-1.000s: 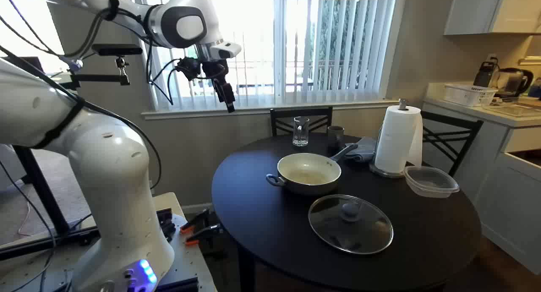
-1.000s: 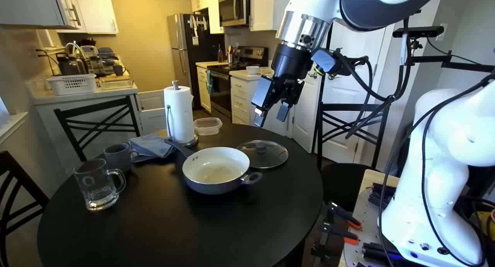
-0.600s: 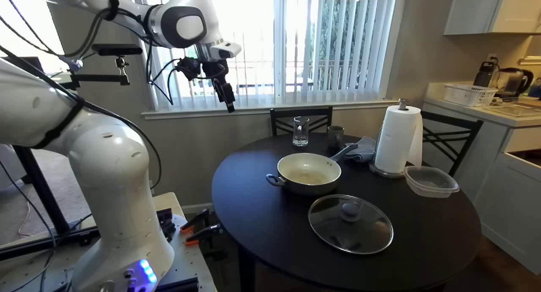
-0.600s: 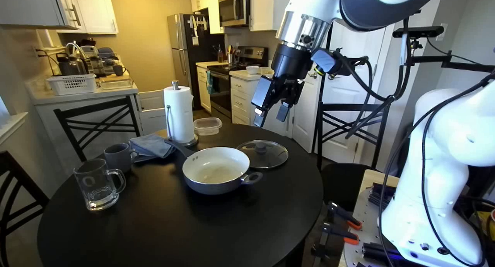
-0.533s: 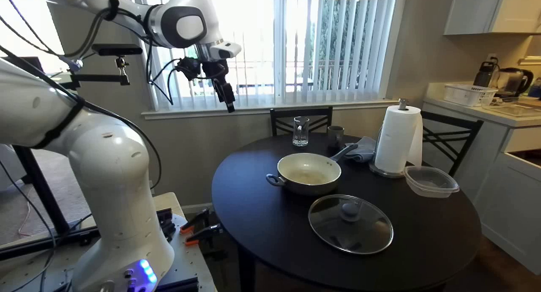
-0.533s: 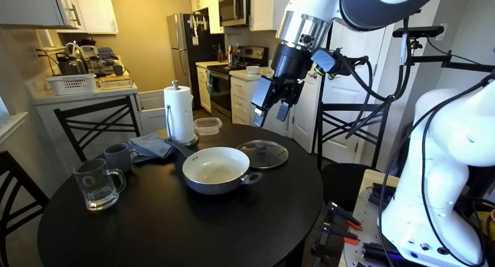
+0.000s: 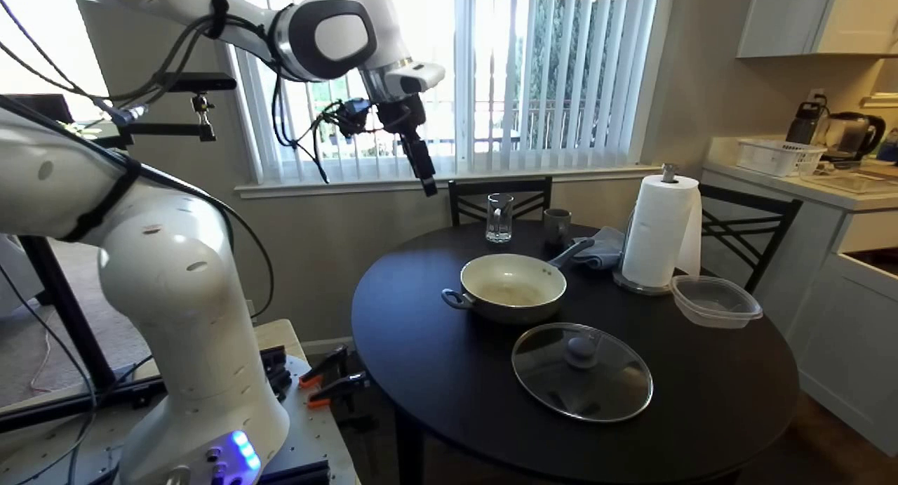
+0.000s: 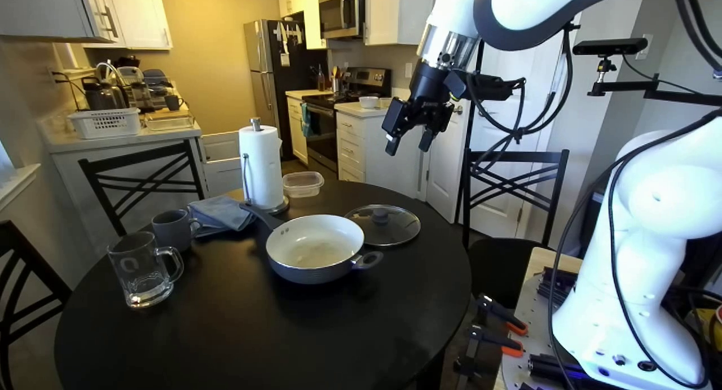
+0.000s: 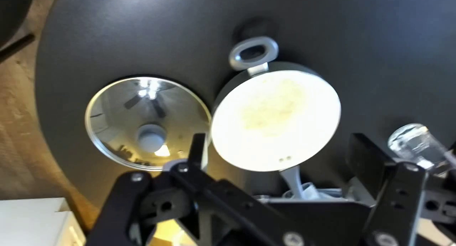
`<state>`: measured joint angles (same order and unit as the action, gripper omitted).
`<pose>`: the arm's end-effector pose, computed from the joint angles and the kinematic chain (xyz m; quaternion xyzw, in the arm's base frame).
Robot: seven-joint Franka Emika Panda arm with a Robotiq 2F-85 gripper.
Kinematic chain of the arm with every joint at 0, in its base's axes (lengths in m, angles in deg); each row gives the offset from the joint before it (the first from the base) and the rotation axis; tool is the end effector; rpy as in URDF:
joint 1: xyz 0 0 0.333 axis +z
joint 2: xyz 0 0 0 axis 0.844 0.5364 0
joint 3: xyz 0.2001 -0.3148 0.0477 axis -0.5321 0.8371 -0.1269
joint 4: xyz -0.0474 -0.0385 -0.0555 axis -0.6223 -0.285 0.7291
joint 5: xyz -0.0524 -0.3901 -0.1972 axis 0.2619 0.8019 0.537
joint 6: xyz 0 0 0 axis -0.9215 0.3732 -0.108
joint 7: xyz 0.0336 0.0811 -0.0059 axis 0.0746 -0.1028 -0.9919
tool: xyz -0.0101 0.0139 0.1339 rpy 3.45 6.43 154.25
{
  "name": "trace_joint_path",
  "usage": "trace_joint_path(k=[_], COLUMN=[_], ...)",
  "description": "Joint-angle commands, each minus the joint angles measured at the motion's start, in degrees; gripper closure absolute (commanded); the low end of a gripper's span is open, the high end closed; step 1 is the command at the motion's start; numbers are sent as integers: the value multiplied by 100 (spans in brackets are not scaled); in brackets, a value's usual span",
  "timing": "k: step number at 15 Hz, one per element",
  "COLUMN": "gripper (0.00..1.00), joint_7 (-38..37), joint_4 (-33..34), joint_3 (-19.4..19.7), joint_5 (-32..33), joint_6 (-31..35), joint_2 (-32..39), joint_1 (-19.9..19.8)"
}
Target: Pick up the lid and place it on the pan
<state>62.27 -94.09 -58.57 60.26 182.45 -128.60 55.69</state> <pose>0.3444 0.0624 0.4738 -0.9721 0.1735 -0.1559 0.0239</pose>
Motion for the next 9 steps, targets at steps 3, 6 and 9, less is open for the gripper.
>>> trace_joint_path(k=[3, 6, 9], gripper=[0, 0, 0], joint_7=[-172, -61, -40], joint_4=[-244, -94, -119], joint_3=[637, 812, 924], joint_5=[374, 451, 366], joint_6=[567, 674, 557], joint_2=[463, 1011, 886], joint_1=[-1197, -1448, -1378])
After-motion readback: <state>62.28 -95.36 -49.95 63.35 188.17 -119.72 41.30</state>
